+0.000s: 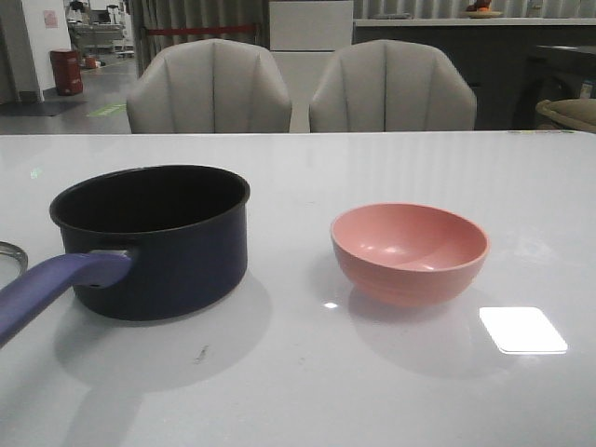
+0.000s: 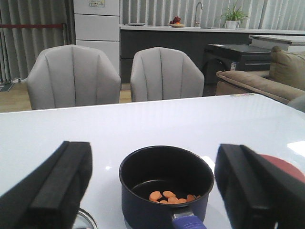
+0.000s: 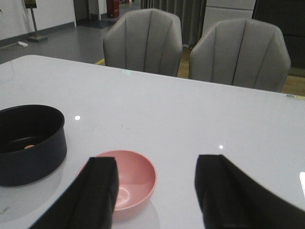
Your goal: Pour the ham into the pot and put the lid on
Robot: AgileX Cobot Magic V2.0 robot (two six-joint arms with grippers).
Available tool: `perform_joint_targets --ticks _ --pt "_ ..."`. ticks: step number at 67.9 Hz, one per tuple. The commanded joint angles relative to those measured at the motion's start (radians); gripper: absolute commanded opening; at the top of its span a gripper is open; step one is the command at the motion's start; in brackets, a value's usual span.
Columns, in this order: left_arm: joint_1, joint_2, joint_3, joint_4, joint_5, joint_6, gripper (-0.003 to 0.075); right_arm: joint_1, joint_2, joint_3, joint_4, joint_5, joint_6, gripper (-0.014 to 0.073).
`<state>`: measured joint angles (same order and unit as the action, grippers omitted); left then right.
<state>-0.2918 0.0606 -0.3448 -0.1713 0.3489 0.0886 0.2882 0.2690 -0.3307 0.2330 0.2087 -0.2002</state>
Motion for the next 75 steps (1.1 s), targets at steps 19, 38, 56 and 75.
perform_joint_targets --ticks 19,38,56,75 --pt "-0.007 0.011 -0.027 -0.007 -0.081 0.001 0.0564 0.000 -0.180 0.126 -0.008 -0.111 -0.011 0.0437" --pt "-0.007 0.011 -0.027 -0.007 -0.081 0.001 0.0564 0.000 -0.180 0.126 -0.008 -0.108 -0.011 0.0153" --pt "-0.007 0.011 -0.027 -0.007 -0.081 0.001 0.0565 0.000 -0.180 0.126 -0.008 -0.108 -0.011 0.0150" --pt "-0.004 0.092 -0.103 -0.007 -0.010 -0.001 0.0692 0.000 -0.180 0.126 -0.008 -0.108 -0.011 0.0150"
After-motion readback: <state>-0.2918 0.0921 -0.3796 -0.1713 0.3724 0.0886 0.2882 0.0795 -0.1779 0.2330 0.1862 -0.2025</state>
